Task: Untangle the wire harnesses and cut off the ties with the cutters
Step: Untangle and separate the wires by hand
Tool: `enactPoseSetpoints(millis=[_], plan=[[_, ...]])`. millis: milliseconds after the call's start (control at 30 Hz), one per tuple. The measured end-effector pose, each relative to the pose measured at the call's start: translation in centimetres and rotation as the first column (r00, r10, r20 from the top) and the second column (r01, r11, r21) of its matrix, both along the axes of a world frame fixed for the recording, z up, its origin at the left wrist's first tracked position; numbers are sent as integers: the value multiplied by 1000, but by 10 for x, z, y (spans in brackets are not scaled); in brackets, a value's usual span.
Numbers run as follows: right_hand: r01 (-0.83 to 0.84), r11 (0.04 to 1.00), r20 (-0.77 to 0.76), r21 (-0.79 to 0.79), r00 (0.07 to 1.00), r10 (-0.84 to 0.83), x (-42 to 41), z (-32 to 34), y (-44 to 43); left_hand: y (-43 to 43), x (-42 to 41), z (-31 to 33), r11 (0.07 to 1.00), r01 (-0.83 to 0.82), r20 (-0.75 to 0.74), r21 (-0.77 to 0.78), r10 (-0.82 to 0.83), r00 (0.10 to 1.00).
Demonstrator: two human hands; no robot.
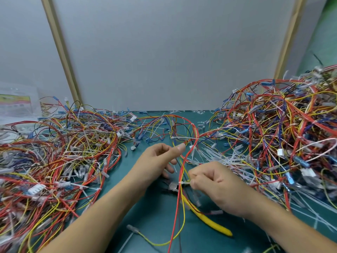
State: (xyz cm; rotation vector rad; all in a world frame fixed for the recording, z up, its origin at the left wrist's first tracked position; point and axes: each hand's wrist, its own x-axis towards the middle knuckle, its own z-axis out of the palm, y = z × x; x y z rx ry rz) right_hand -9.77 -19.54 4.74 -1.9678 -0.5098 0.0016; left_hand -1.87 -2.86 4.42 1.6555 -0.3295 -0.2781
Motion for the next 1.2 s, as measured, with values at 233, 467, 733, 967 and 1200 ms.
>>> enactPoseSetpoints(millis=[233,467,733,967,1200], plan=[[-137,989,-41,-59,990,135,-2,2,-4,-1,-4,2,965,192,-223,-181,-230,947],[518,839,230,167,807,-544,17,-1,-23,3,-5,8,939,279,-95,-202,-302,949],[408,911,173,55,895,-412,13,-3,-14,3,-8,6,919,375,-36,-122,-381,924],[321,942,226,-98,929,-293,11,-10,-17,2,-7,6,933,352,-58,-81,-357,932],[311,930,127,-196,949,-290,10,-9,-15,0,-4,2,965,261,-45,-8,-261,964]])
